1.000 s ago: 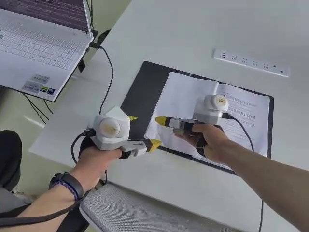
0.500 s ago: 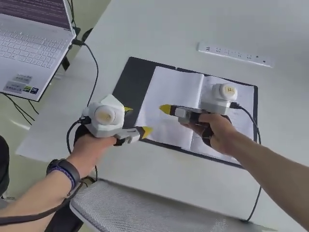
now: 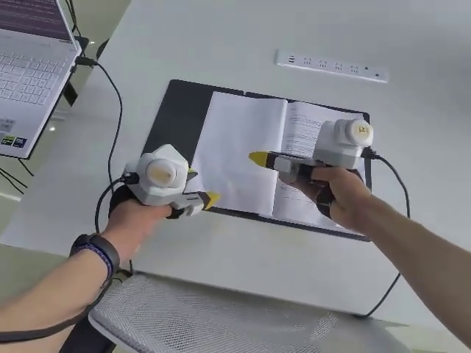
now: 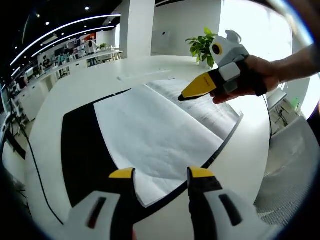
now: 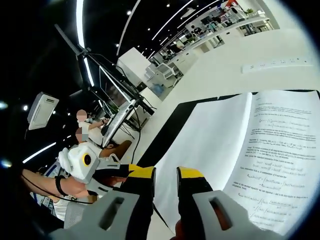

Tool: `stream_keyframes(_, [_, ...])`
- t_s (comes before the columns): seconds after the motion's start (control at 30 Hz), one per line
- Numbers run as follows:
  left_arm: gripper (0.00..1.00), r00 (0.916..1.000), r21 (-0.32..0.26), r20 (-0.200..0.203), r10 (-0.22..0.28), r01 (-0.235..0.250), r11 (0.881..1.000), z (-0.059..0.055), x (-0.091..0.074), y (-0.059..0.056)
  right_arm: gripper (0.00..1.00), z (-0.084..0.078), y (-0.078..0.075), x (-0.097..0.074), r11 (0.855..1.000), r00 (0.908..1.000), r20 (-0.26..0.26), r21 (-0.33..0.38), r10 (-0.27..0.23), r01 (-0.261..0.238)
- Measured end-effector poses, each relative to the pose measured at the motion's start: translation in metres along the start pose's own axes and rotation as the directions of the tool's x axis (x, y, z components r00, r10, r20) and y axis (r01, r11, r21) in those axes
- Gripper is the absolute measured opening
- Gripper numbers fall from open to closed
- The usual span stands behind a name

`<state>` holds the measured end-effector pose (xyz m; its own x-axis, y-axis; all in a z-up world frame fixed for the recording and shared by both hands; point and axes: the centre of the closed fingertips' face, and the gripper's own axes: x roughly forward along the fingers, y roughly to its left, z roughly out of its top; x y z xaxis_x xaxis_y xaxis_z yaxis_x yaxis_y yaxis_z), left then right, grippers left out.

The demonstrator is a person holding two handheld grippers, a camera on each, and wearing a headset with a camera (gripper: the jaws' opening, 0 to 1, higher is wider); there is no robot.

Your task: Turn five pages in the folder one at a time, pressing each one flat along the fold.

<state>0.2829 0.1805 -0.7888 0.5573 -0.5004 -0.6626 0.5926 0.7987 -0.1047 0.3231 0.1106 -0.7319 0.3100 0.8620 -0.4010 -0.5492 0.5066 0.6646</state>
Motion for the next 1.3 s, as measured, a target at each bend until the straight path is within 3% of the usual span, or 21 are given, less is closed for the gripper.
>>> stream_keyframes(0.17, [0.39,0.9997,-0.015,-0.025,0.005,-0.006,1.0,-0.011,0.005,0.002,0.15,-0.002,-0.008,-0.005,1.0,0.9999,0.0,0.012,-0.012,0.012])
stream_keyframes(0.3, [0.39,0.9987,0.02,-0.051,0.008,-0.007,1.0,-0.022,0.008,-0.001,0.15,0.0,-0.013,-0.006,1.0,0.9999,-0.004,0.012,-0.015,0.015])
stream_keyframes(0.43, [0.4,0.9994,0.033,-0.03,0.019,-0.018,0.999,-0.022,0.005,-0.002,0.15,0.002,-0.019,-0.008,1.0,0.9998,0.002,0.016,-0.018,0.018])
stream_keyframes(0.7, [0.38,0.999,0.043,-0.028,0.034,-0.033,0.999,-0.021,0.005,-0.001,0.15,0.01,-0.032,-0.005,1.0,0.9996,-0.015,0.003,-0.023,0.023])
stream_keyframes(0.97, [0.4,0.9994,0.021,-0.014,0.031,-0.031,0.999,-0.02,0.007,0.001,0.14,0.023,-0.048,0.004,1.0,0.9995,-0.019,-0.003,-0.027,0.027])
stream_keyframes(1.2, [0.39,0.9995,0.0,-0.014,0.029,-0.029,1.0,-0.021,0.009,0.005,0.12,0.019,-0.062,0.014,0.999,0.9984,-0.044,0.0,-0.036,0.036])
stream_keyframes(1.3, [0.38,0.9996,-0.008,-0.01,0.028,-0.028,1.0,-0.021,0.009,0.005,0.11,0.022,-0.068,0.017,0.999,0.9987,-0.031,0.008,-0.041,0.041])
